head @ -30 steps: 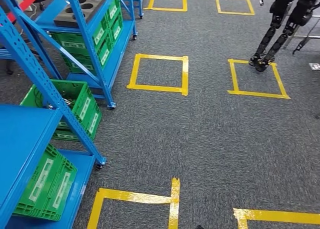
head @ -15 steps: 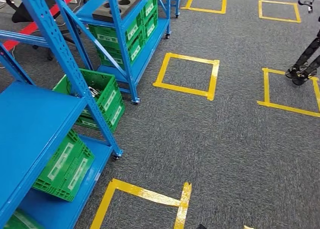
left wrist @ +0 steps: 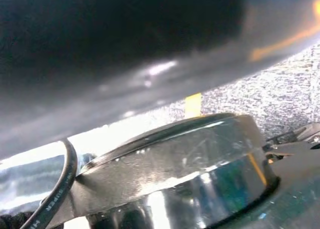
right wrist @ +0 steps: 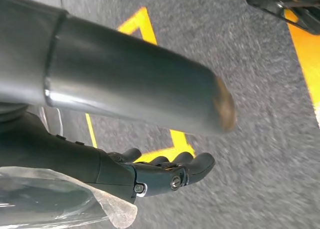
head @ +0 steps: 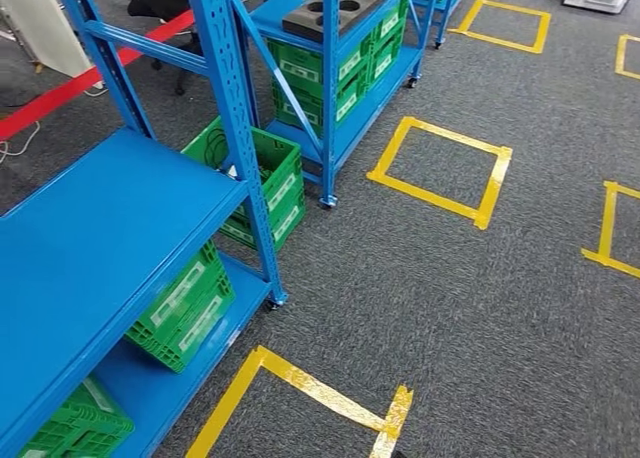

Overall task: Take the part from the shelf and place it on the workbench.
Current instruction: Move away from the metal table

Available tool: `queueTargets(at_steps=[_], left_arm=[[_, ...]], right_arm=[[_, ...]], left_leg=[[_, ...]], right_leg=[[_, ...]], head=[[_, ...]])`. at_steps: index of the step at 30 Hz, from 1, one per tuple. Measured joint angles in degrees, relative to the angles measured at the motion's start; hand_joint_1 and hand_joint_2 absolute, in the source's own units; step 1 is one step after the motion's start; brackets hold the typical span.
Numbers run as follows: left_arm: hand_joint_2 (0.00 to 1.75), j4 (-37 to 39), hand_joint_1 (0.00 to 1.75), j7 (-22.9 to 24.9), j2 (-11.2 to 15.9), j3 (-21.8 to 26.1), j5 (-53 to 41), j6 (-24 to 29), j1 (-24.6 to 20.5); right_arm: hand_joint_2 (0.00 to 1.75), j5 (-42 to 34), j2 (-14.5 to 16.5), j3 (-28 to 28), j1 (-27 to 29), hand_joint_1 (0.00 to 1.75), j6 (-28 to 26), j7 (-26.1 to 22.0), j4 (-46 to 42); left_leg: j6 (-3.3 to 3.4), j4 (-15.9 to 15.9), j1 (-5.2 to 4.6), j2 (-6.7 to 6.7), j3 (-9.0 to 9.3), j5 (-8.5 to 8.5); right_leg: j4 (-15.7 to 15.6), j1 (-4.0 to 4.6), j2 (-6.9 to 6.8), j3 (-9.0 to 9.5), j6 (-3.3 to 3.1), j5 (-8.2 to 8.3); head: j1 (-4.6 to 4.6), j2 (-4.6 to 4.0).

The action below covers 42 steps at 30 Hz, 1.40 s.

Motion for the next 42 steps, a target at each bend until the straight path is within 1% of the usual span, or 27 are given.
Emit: queueTargets(at_steps=[2, 3, 5, 7, 9, 11, 12, 13, 14, 16, 18, 19, 20, 21, 23, 25, 27, 28, 29, 31, 33, 34, 35, 36, 38, 40, 42], left_arm=[[0.0, 0.21, 0.0, 0.4, -0.1, 0.0, 0.09, -0.01, -0.22], [0.0, 0.33, 0.0, 0.6, -0.11, 0.0, 0.13, -0.01, -0.3], [0.0, 0.65, 0.0, 0.86, -0.11, 0.0, 0.31, 0.01, -0.32], [0.0, 0.96, 0.0, 1.14, -0.14, 0.01, 0.51, 0.02, -0.33], [0.0, 1.11, 0.0, 1.4, -0.16, 0.02, 0.64, 0.02, -0.51], [0.0, 1.19, 0.0, 1.5, -0.17, 0.02, 0.73, 0.02, -0.63], [0.0, 1.22, 0.0, 1.51, -0.17, 0.02, 0.75, 0.02, -0.6], [0.0, 1.26, 0.0, 1.52, -0.15, 0.02, 0.78, 0.03, -0.55], [0.0, 1.3, 0.0, 1.52, -0.13, 0.02, 0.82, 0.03, -0.5], [0.0, 1.38, 0.0, 1.53, -0.05, 0.05, 0.92, 0.07, -0.54], [0.0, 1.44, 0.0, 1.53, -0.02, 0.11, 1.06, 0.11, -0.71], [0.0, 1.49, 0.0, 1.53, 0.01, 0.14, 1.14, 0.12, -0.73], [0.0, 1.56, 0.0, 1.53, 0.01, 0.16, 1.23, 0.13, -0.7], [0.0, 1.63, 0.0, 1.56, 0.02, 0.19, 1.32, 0.13, -0.56], [0.0, 1.73, 0.0, 1.61, 0.0, 0.25, 1.51, 0.11, -0.47], [0.0, 1.74, 0.0, 1.64, -0.08, 0.37, 1.76, 0.03, -0.57], [0.0, 1.77, 0.0, 1.64, -0.11, 0.55, 2.09, -0.02, -0.57], [0.0, 1.78, 0.0, 1.64, -0.1, 0.65, 2.24, -0.02, -0.49], [0.0, 1.8, 0.0, 1.64, -0.09, 0.73, 2.37, -0.02, -0.41], [0.0, 1.83, 0.0, 1.62, -0.06, 0.94, 2.47, -0.02, -0.35], [0.0, 1.85, 0.0, 1.56, -0.04, 1.1, 2.47, -0.02, -0.41], [0.0, 1.87, 0.0, 1.5, -0.02, 1.15, 2.48, -0.02, -0.39], [0.0, 1.91, 0.0, 1.44, -0.01, 1.17, 2.49, -0.02, -0.3], [0.0, 1.97, 0.0, 1.39, 0.06, 1.2, 2.49, -0.01, -0.18], [0.0, 2.09, 0.0, 1.31, 0.07, 1.28, 2.49, 0.02, -0.07], [0.0, 2.12, 0.0, 1.15, 0.04, 1.39, 2.48, 0.06, -0.19], [0.0, 2.12, 0.0, 0.87, 0.05, 1.46, 2.47, 0.08, -0.23]], right_arm=[[0.0, 0.05, -0.07, 0.0, -0.04, 0.0, 0.11, -0.05, 0.03], [0.0, 0.09, -0.07, 0.0, -0.09, 0.0, 0.17, -0.1, 0.05], [0.0, 0.18, -0.04, 0.01, -0.2, 0.0, 0.28, -0.16, 0.06], [0.0, 0.27, -0.07, 0.02, -0.27, 0.0, 0.31, -0.18, 0.06], [0.0, 0.34, -0.13, 0.02, -0.2, 0.0, 0.33, -0.2, 0.06], [0.0, 0.35, -0.14, 0.02, -0.03, 0.0, 0.4, -0.2, 0.06], [0.0, 0.35, -0.14, 0.02, 0.0, 0.0, 0.45, -0.2, 0.06], [0.0, 0.35, -0.14, 0.02, -0.04, 0.0, 0.5, -0.19, 0.06], [0.0, 0.37, -0.14, 0.02, -0.13, 0.0, 0.54, -0.19, 0.06], [0.0, 0.46, -0.11, 0.04, -0.28, 0.0, 0.6, -0.19, 0.06], [0.0, 0.6, -0.08, 0.09, -0.38, 0.0, 0.68, -0.19, 0.06], [0.0, 0.68, -0.07, 0.13, -0.44, 0.0, 0.74, -0.19, 0.06], [0.0, 0.76, -0.07, 0.16, -0.54, 0.0, 0.78, -0.19, 0.04], [0.0, 0.87, -0.07, 0.19, -0.62, 0.0, 0.82, -0.19, 0.01], [0.0, 1.08, -0.07, 0.23, -0.69, 0.0, 0.86, -0.19, -0.05], [0.0, 1.25, -0.07, 0.28, -0.65, 0.0, 1.03, -0.17, -0.06], [0.0, 1.4, -0.07, 0.39, -0.55, 0.0, 1.19, -0.15, -0.05], [0.0, 1.46, -0.07, 0.48, -0.52, 0.0, 1.13, -0.15, -0.05], [0.0, 1.5, -0.07, 0.56, -0.5, 0.0, 0.96, -0.16, -0.05], [0.0, 1.58, -0.04, 0.68, -0.53, 0.0, 0.54, -0.18, -0.06], [0.0, 1.69, 0.03, 0.74, -0.63, 0.0, 0.51, -0.19, -0.05], [0.0, 1.76, 0.07, 0.79, -0.72, 0.0, 0.66, -0.18, -0.05], [0.0, 1.81, 0.09, 0.85, -0.82, 0.0, 0.84, -0.18, -0.05], [0.0, 1.85, 0.14, 0.96, -0.91, 0.0, 1.03, -0.19, -0.06], [0.0, 1.88, 0.18, 1.12, -1.02, 0.0, 1.18, -0.21, -0.07], [0.0, 1.87, 0.15, 1.19, -0.99, 0.0, 1.23, -0.24, -0.06], [0.0, 1.82, 0.15, 1.22, -0.84, 0.0, 1.26, -0.25, -0.05]], left_leg=[[-0.66, 0.6, 0.01, -1.4, -0.42, -0.17], [-1.04, 0.77, 0.03, -2.03, -0.72, -0.12], [-1.71, 0.82, 0.17, -3.06, -1.15, 0.1], [-2.27, 2.3, 0.04, -0.75, -1.9, -0.92], [-2.67, 7.82, -0.11, 2.96, -4.4, -4.03], [-2.78, 14.96, -0.04, 4.08, -7.69, -7.0], [-2.68, 16.64, -0.05, 4.21, -8.42, -7.18], [-2.47, 16.18, -0.1, 4.32, -8.11, -6.27], [-2.09, 13.52, -0.23, 4.65, -6.72, -4.48], [-0.76, 5.88, -1.03, 7.53, -2.8, -1.34], [0.31, 1.61, -1.89, 10.07, -0.78, -0.69], [0.53, 1.24, -2.11, 10.11, -0.75, -0.89], [0.71, 0.87, -2.07, 9.3, -0.71, -0.78], [0.87, 0.38, -1.88, 8.5, -0.48, -0.53], [1.24, -0.59, -1.29, 6.92, 0.09, 0.02], [1.44, -0.81, -0.97, 5.33, 0.21, 0.27], [1.49, -0.77, -0.92, 3.58, 0.22, 0.28], [1.46, -0.73, -0.9, 2.7, 0.27, 0.27], [1.36, -0.65, -0.85, 1.82, 0.35, 0.22], [0.88, -0.25, -0.74, 0.22, 0.35, -0.01], [0.14, 0.25, -0.62, -1.16, -0.07, -0.16], [-0.23, 0.36, -0.55, -1.76, -0.32, -0.09], [-0.56, 0.38, -0.45, -2.34, -0.5, 0.01], [-0.86, 0.45, -0.4, -2.56, -0.62, -0.02], [-1.5, 2.62, -0.48, -0.6, -1.67, -1.46], [-2.12, 9.44, -0.39, 2.8, -4.97, -4.91], [-2.48, 16.11, -0.16, 4.12, -8.3, -7.16]], right_leg=[[-5.77, -0.42, 2.73, 2.57, -0.18, 1.87], [-6.58, -0.46, 3.46, 3.06, -0.46, 1.63], [-6.73, -0.34, 2.48, 3.35, -1.3, 1.58], [-6.93, -0.33, 0.93, 3.5, -2.19, 1.7], [-7.04, -0.13, -0.86, 3.58, -2.85, 1.66], [-7.03, 0.22, -2.81, 3.61, -3.16, 1.48], [-7.02, 0.39, -3.76, 3.67, -3.25, 1.39], [-7.02, 0.56, -4.6, 3.78, -3.31, 1.28], [-7.02, 0.74, -5.35, 3.97, -3.35, 1.15], [-7.03, 1.12, -6.74, 4.43, -3.27, 0.8], [-7.07, 1.34, -8.13, 4.64, -2.89, 0.53], [-7.15, 1.42, -8.9, 4.75, -2.63, 0.43], [-7.33, 1.45, -9.68, 5.01, -2.35, 0.36], [-7.33, 1.43, -9.58, 5.2, -2.06, 0.08], [-4.9, 1.28, -6.63, 4.35, -1.45, -1.74], [1.91, 0.88, -2.93, 0.93, -0.97, -4.91], [7.49, 0.59, -1.97, -2.31, -0.59, -6.14], [7.44, 0.48, -1.87, -2.71, -0.46, -5.13], [5.2, 0.35, -1.69, -2.06, -0.35, -3.11], [-2.36, 0.02, 0.14, 0.97, -0.22, 0.91], [-6.72, -0.14, 2.08, 3.23, -0.58, 2.0], [-6.96, -0.06, 2.39, 3.55, -0.92, 1.69], [-7.05, -0.03, 1.87, 3.71, -1.36, 1.75], [-7.18, -0.05, 1.19, 3.76, -1.78, 1.86], [-7.57, -0.2, -0.16, 4.03, -2.6, 2.0], [-7.74, -0.1, -1.8, 4.26, -3.15, 1.85], [-7.72, 0.06, -3.62, 4.42, -3.35, 1.59]], head=[[-0.01, 0.0], [-0.01, 0.0], [-0.04, 0.0], [-0.25, 0.0], [-0.52, 0.0], [-0.57, 0.0], [-0.58, 0.0], [-0.59, 0.0], [-0.6, 0.0], [-0.56, 0.0], [-0.59, 0.0], [-0.62, 0.0], [-0.67, 0.01], [-0.59, 0.01], [-0.36, 0.01], [-0.02, 0.0], [0.15, 0.0], [0.15, 0.0], [0.17, 0.0], [0.2, -0.01], [0.23, 0.01], [0.22, 0.01], [0.21, 0.02], [0.22, 0.02], [-0.19, 0.02], [-0.7, 0.01], [-0.77, 0.0]])
